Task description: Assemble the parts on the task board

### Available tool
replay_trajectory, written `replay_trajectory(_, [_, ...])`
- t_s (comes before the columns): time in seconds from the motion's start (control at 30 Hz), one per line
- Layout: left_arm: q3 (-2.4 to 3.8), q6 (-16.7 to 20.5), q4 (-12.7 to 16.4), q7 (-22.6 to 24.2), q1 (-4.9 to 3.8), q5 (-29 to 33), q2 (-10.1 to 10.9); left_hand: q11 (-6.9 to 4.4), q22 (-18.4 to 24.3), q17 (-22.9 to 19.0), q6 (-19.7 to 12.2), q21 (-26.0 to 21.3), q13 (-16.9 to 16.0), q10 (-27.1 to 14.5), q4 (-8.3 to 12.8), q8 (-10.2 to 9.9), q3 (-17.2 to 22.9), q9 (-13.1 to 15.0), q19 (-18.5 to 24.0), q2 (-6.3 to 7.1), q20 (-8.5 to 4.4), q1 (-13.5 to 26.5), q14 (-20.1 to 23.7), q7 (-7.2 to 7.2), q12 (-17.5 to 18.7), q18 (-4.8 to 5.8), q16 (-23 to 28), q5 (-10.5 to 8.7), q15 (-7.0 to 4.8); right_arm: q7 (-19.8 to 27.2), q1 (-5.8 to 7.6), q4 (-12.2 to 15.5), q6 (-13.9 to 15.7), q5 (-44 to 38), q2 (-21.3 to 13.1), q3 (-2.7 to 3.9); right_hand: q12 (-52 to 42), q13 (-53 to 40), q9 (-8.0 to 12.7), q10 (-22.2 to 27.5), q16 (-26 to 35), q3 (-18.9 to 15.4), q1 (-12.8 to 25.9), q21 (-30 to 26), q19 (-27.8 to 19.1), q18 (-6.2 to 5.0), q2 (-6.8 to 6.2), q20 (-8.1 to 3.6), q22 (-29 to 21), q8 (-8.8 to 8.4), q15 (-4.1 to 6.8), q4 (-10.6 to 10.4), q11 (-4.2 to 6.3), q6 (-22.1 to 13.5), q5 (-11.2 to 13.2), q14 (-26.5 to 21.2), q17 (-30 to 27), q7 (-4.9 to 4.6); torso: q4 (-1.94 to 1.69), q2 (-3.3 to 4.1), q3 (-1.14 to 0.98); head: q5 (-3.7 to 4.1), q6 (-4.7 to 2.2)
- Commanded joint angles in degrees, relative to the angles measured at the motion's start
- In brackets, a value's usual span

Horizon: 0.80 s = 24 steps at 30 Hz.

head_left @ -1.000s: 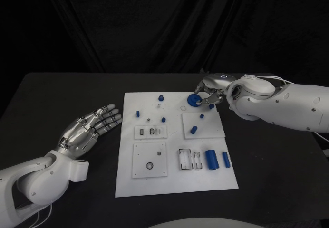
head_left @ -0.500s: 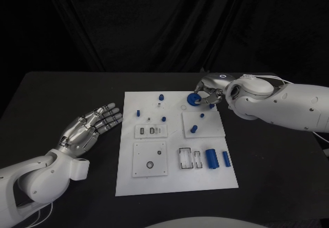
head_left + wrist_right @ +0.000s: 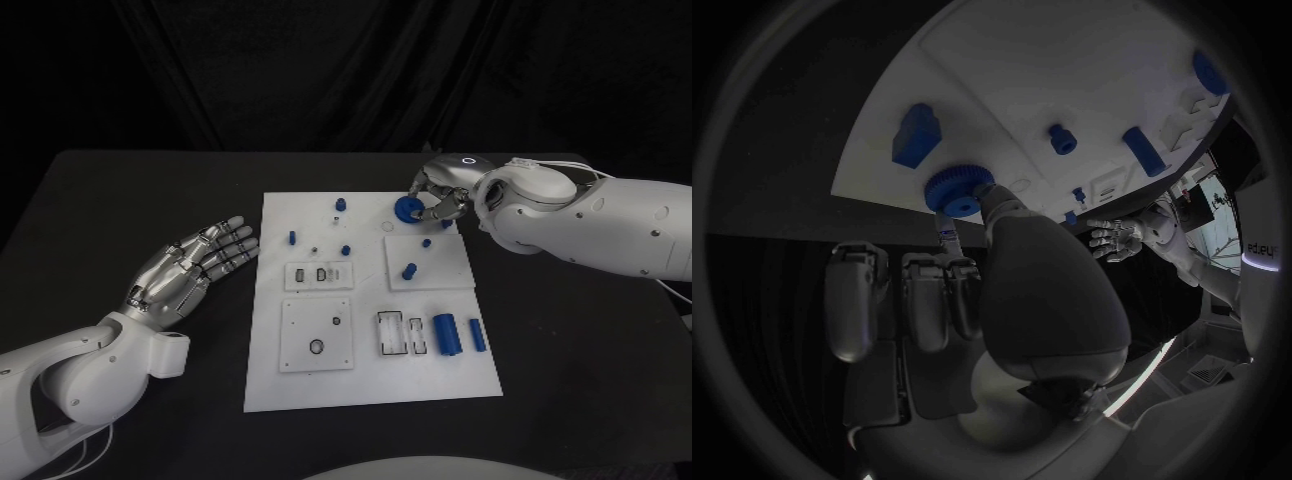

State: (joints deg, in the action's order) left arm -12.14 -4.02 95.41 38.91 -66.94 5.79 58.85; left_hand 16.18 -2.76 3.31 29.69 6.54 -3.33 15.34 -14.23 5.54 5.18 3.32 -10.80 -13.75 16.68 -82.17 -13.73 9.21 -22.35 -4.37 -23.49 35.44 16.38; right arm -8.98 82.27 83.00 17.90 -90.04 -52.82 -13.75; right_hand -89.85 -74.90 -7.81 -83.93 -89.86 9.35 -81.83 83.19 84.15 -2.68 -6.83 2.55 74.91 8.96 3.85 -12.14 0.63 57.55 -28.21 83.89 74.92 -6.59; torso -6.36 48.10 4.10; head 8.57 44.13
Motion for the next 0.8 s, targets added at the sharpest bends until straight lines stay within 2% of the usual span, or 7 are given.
replay_trajectory(0.03, [0.01,-1.01,0.02,10.45,0.05,-0.09,-0.02,0.35,0.03,0.05,-0.04,0.27,-0.03,0.10,-0.03,0.14,0.30,0.02,-0.24,0.30,0.03,0.45,-0.07,1.41,-0.08,0.32,-0.32,0.37,0.23,0.89,-0.71,-0.04,0.25,-0.46,-0.02,-0.46,-0.15,-15.10,-8.37,-6.07,-0.14,1.44,-0.80,-0.17,-0.09,0.21,0.73,-0.52,8.31,6.45,0.51,2.10,0.59,3.62,-1.95,6.11,15.08,2.95,0.03,-0.03,0.02,-0.11,0.00])
replay_trajectory(0.13, [0.01,-1.03,0.00,10.39,0.05,-0.09,0.00,0.35,0.03,0.05,-0.04,0.27,-0.03,0.10,-0.03,0.14,0.30,0.02,-0.24,0.30,0.03,0.45,-0.07,1.41,-0.08,0.32,-0.32,0.37,0.23,1.24,-0.72,0.06,0.77,-0.46,-0.06,-0.46,-0.15,-15.10,-9.77,-6.07,-0.14,1.76,-0.71,-0.13,-0.01,0.26,0.84,-0.44,8.41,7.61,0.41,2.59,0.22,3.67,-2.97,6.11,15.08,3.05,-0.01,0.00,0.01,-0.10,-0.01])
replay_trajectory(0.2, [0.01,-1.05,-0.02,10.36,0.06,-0.08,0.01,0.35,0.03,0.05,-0.04,0.27,-0.03,0.10,-0.03,0.14,0.30,0.02,-0.24,0.30,0.03,0.45,-0.07,1.41,-0.08,0.32,-0.32,0.37,0.23,1.35,-0.72,0.14,0.97,-0.46,-0.10,-0.46,-0.15,-15.10,-10.98,-6.07,-0.14,1.97,-0.58,-0.14,0.03,0.26,0.87,-0.41,8.48,8.58,0.45,2.98,0.40,3.63,-3.27,6.11,15.08,3.17,-0.02,-0.01,0.01,-0.11,-0.01])
replay_trajectory(0.43, [0.01,-1.14,-0.09,10.30,0.06,-0.08,0.09,0.40,0.03,0.05,-0.09,0.27,-0.02,0.06,-0.05,0.12,0.51,0.01,-0.24,0.32,0.03,0.54,-0.03,1.47,-0.10,0.32,-0.36,0.34,0.22,1.35,-0.69,0.95,2.14,-0.45,-0.47,-0.44,-0.15,-15.10,-12.48,-6.07,-0.14,2.16,0.00,-0.07,0.15,0.31,0.83,-0.35,8.63,9.68,0.35,3.13,0.12,3.42,-3.86,6.11,15.08,3.33,-0.04,0.00,0.01,-0.26,-0.05])
replay_trajectory(0.53, [0.01,-1.18,-0.10,10.26,0.07,-0.08,0.09,0.40,0.03,0.05,-0.09,0.27,-0.02,0.06,-0.05,0.12,0.51,0.01,-0.24,0.32,0.03,0.54,-0.03,1.47,-0.10,0.32,-0.36,0.34,0.22,1.21,-0.52,1.84,2.78,-0.45,-0.68,-0.42,-0.15,-15.10,-13.73,-6.07,-0.14,2.52,0.38,-0.08,0.20,0.31,0.69,-0.27,8.70,10.46,0.29,3.26,0.07,3.03,-5.03,6.11,15.08,3.34,0.01,-0.01,0.01,-0.55,-0.02])
replay_trajectory(0.8, [0.01,-1.31,-0.16,10.10,0.08,-0.07,-0.06,0.40,0.03,0.05,-0.09,0.27,-0.02,0.06,-0.05,0.12,0.51,0.01,-0.24,0.32,0.03,0.54,-0.03,1.47,-0.10,0.32,-0.36,0.34,0.22,0.98,1.48,4.66,3.15,-0.45,0.43,-0.40,-0.15,-15.10,-14.48,-6.07,-0.14,2.65,1.04,0.10,0.40,0.38,0.54,-0.25,8.92,10.76,0.28,3.03,0.06,2.54,-4.96,6.11,15.08,3.34,0.08,0.03,0.00,-0.61,0.04])
